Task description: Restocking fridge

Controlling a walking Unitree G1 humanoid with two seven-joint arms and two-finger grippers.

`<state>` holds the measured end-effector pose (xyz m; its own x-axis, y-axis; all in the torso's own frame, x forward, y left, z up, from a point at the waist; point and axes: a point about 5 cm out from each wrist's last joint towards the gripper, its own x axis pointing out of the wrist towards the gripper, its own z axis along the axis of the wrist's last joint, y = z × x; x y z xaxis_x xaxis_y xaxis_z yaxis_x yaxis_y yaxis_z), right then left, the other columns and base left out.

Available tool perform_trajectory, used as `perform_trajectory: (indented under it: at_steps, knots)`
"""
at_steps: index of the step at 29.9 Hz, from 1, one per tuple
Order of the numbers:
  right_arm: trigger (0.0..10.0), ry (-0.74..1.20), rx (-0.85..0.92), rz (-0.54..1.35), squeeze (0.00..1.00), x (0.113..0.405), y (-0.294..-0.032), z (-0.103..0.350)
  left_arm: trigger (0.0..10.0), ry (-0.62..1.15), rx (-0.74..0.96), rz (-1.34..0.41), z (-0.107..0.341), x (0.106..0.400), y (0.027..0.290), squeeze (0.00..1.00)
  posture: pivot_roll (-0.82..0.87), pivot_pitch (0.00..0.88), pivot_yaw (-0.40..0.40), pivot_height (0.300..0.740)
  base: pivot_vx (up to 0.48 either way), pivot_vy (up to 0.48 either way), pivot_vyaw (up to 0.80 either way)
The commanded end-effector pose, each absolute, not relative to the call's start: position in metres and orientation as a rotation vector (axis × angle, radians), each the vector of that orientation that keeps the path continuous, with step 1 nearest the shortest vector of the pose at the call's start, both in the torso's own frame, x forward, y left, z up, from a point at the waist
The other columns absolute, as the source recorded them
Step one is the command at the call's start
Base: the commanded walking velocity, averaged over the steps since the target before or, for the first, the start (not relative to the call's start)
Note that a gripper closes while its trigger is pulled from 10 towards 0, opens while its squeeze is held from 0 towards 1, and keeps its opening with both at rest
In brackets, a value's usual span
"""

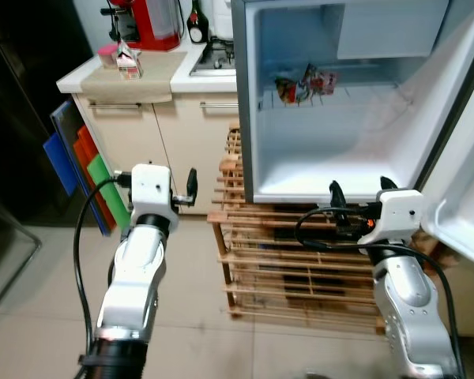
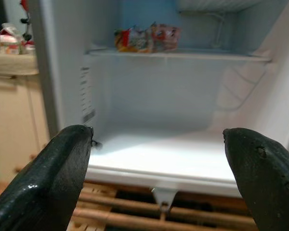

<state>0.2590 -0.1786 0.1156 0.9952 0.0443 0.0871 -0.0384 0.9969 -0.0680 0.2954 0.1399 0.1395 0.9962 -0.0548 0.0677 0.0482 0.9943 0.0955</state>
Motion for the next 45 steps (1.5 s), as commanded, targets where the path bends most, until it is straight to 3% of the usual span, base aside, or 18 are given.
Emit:
perform_trajectory:
  at_steps: [1,14,27,45]
  knots:
    - [10.0,-0.101,-0.057,0.044,0.32,0.260,-0.179,0.119,10.0,-0.078,0.097,-0.041,0.142,0.296,0.141,0.00,-0.14,0.000,0.091,0.740,-0.326,0.000,0.00]
    - [10.0,-0.078,-0.063,0.052,0.31,0.253,-0.178,0.114,10.0,-0.065,0.094,-0.061,0.141,0.297,0.139,0.00,-0.15,0.000,0.091,0.740,-0.326,0.000,0.00]
    - [10.0,-0.070,-0.069,0.064,0.32,0.249,-0.175,0.111,10.0,-0.114,0.040,-0.193,0.147,0.296,0.131,0.00,-0.16,0.000,0.096,0.740,0.000,-0.118,0.00]
    - [10.0,-0.066,-0.080,0.085,0.31,0.249,-0.170,0.108,10.0,-0.134,0.021,-0.276,0.148,0.295,0.121,0.00,-0.17,0.000,0.103,0.740,0.256,-0.403,0.00]
